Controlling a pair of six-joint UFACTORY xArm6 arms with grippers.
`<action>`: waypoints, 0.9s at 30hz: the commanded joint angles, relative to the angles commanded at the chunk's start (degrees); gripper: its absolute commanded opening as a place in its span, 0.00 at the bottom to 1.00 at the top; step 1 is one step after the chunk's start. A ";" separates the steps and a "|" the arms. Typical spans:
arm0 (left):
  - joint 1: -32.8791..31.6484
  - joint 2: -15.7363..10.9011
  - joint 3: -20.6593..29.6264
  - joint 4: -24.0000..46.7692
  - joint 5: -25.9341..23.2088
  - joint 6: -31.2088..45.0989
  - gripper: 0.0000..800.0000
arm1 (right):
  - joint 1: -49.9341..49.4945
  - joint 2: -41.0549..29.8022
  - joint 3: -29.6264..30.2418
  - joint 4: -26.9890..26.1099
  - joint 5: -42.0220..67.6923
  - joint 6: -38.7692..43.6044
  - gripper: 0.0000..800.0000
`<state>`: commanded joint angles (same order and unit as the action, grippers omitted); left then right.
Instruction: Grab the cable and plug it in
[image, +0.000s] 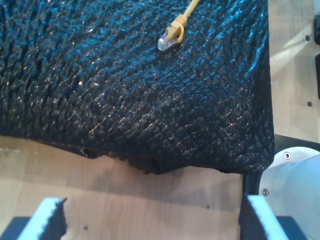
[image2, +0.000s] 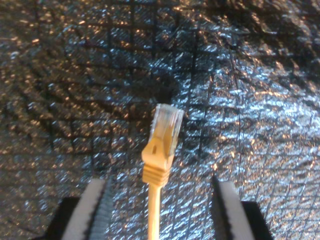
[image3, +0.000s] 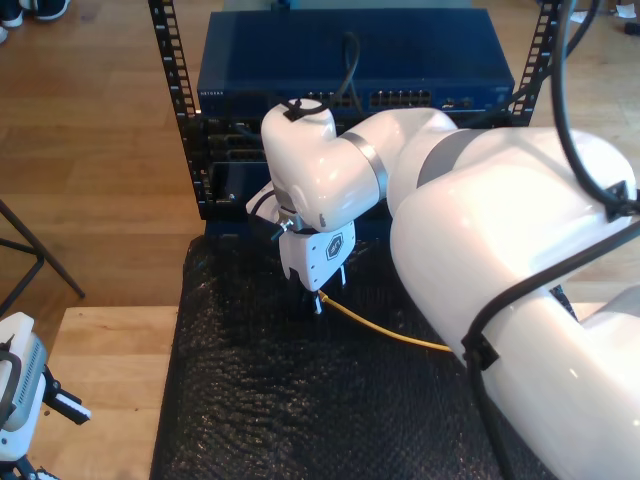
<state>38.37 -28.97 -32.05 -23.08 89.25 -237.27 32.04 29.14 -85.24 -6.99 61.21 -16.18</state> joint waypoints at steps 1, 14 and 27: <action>0.00 0.00 0.00 0.00 0.00 0.00 1.00 | 0.09 0.09 0.00 0.09 0.09 0.09 0.56; 0.00 0.00 0.00 0.00 0.00 0.44 1.00 | 0.62 0.18 0.09 -0.97 0.09 0.88 0.37; 0.00 0.00 -0.09 0.00 0.00 0.53 1.00 | 0.70 0.35 0.09 -1.32 0.09 1.14 0.27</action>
<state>38.37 -28.97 -32.14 -23.08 89.25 -236.75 32.75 29.49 -85.15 -8.31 61.30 -15.03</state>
